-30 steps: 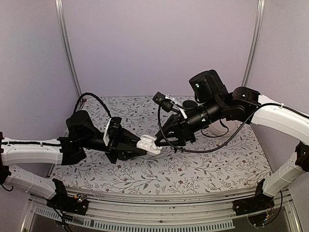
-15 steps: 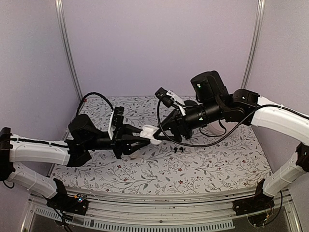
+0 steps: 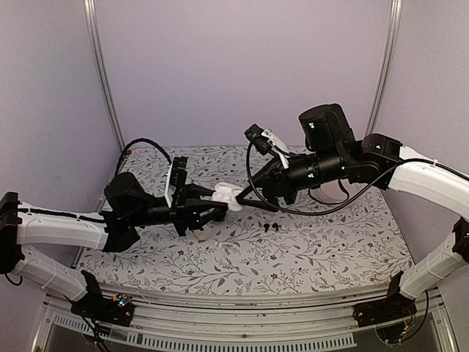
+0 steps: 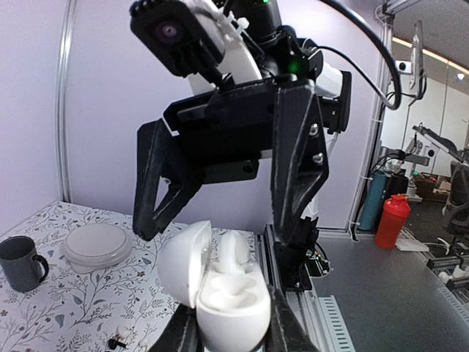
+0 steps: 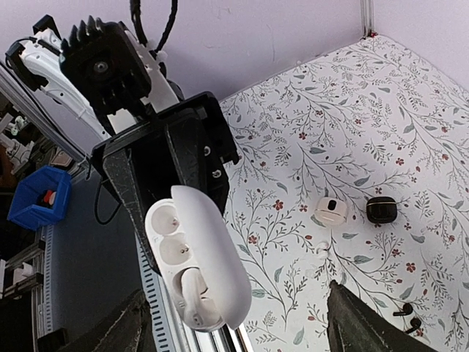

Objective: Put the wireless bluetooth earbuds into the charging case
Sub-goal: Pass from the right arm to the left, then pick up the left earbud from the right side groove of the charging case.

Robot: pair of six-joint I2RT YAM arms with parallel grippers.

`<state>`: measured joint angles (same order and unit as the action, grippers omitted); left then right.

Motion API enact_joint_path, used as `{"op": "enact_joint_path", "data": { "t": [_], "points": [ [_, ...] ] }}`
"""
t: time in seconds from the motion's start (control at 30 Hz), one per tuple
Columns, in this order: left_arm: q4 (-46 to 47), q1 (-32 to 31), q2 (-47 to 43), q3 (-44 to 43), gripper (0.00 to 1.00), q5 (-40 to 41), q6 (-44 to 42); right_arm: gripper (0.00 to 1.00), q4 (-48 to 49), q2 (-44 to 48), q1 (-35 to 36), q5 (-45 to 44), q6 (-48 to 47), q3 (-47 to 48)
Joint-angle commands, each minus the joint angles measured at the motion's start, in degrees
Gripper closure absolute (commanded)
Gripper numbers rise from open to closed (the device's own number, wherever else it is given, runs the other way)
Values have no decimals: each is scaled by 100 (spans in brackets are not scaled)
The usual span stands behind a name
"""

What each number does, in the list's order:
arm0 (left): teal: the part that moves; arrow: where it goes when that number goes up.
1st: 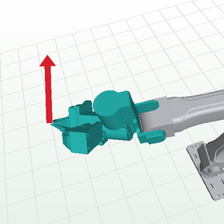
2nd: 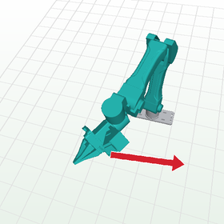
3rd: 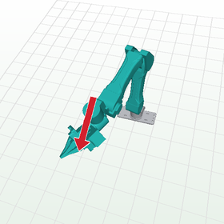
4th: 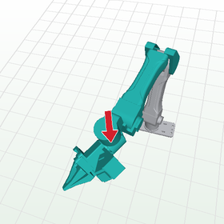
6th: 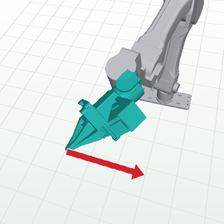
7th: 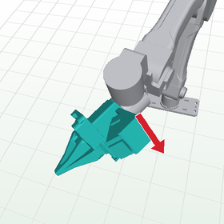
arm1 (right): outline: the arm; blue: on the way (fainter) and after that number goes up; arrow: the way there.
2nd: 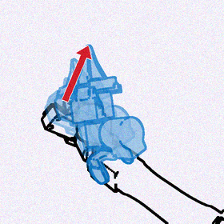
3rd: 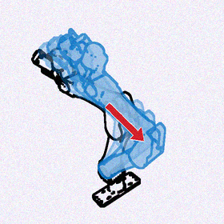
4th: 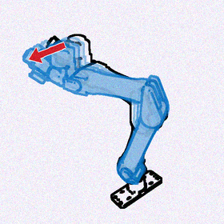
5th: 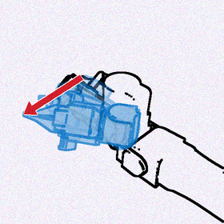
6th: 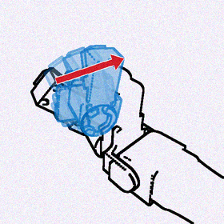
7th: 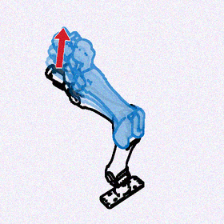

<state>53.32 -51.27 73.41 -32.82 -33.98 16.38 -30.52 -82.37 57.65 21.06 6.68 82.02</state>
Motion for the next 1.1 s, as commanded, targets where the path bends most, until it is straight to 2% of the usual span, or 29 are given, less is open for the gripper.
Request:
{"op": "enact_joint_path", "data": {
  "t": [0.0, 0.13, 0.23, 0.3, 0.43, 0.77, 1.07],
  "points": [
    [109, 139, 57, -78, 100, 105, 49, 18, -3, 380, -122, -16, 242, 34],
    [-50, 192, 60, -117, 100, 130, -51, 29, -140, 494, -135, 175, 486, 227],
    [-180, 252, 60, -169, 100, 120, -107, 48, -237, 477, -135, 460, 707, 314],
    [-207, 292, 63, -188, 100, 101, -95, 56, -228, 479, -131, 683, 827, 280],
    [-263, 336, 103, -266, 100, 12, -39, 64, -127, 393, -138, 976, 1043, 161],
    [-377, 346, 148, -353, 100, -271, 40, 68, -329, -167, -138, 689, 1101, 493],
    [-454, 349, 156, -416, 100, -407, 39, 68, -500, -188, -132, 294, 1075, 629]
  ]
}}
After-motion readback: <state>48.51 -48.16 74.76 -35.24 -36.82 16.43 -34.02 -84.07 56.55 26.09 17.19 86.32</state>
